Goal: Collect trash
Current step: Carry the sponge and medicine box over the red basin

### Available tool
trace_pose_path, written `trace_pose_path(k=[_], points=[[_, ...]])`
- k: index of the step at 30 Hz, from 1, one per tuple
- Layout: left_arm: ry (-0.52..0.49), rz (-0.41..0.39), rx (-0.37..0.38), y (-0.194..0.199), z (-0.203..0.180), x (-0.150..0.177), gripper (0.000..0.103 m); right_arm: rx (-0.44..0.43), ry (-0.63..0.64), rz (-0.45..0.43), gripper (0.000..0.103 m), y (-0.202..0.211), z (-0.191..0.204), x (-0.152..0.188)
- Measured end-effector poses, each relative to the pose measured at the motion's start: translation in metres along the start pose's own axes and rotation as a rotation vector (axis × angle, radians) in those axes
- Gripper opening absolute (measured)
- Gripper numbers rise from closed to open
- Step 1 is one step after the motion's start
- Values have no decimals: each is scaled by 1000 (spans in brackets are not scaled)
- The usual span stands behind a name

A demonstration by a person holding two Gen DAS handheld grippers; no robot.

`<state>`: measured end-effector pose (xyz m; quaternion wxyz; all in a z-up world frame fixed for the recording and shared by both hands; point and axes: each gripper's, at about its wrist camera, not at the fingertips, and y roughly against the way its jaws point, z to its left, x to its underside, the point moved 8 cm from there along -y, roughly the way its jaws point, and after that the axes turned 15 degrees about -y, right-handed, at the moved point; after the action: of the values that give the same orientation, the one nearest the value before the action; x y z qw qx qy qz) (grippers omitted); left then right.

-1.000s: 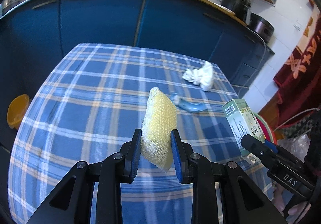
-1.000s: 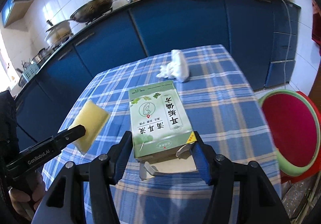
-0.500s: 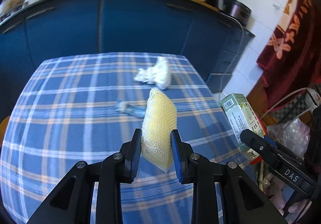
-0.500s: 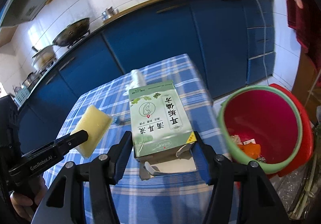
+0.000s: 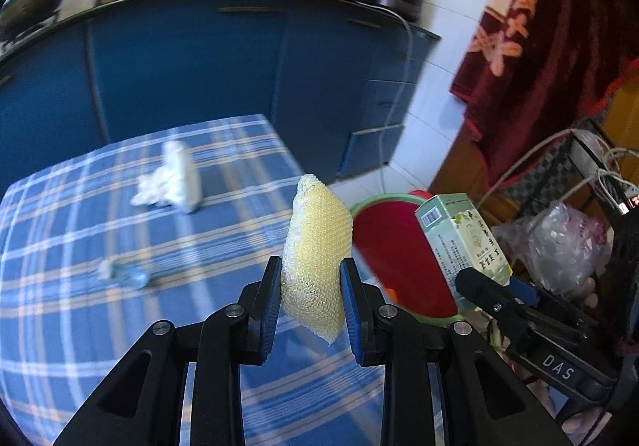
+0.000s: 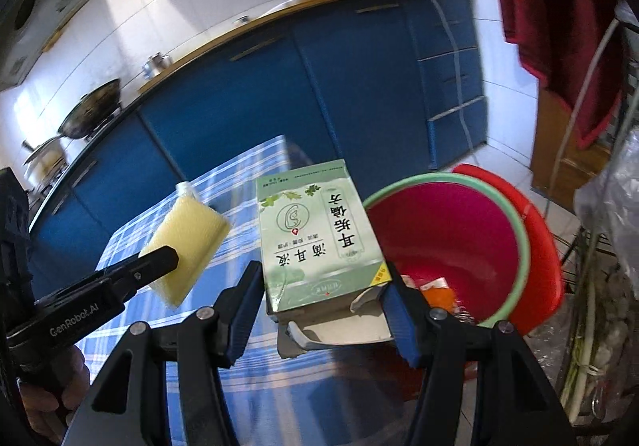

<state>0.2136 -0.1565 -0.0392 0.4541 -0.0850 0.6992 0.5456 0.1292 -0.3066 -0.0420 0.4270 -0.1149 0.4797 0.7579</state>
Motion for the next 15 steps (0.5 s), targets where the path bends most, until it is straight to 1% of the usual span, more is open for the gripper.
trace_pose_path(k=[7,15], points=[[-49,33,55,-35,-32,-16,29,70,-54,-32,61,-2,-41,-16],[-77,81,96,-75,-60,-24,29,137,-104,-20,61,-18,-82,-24]])
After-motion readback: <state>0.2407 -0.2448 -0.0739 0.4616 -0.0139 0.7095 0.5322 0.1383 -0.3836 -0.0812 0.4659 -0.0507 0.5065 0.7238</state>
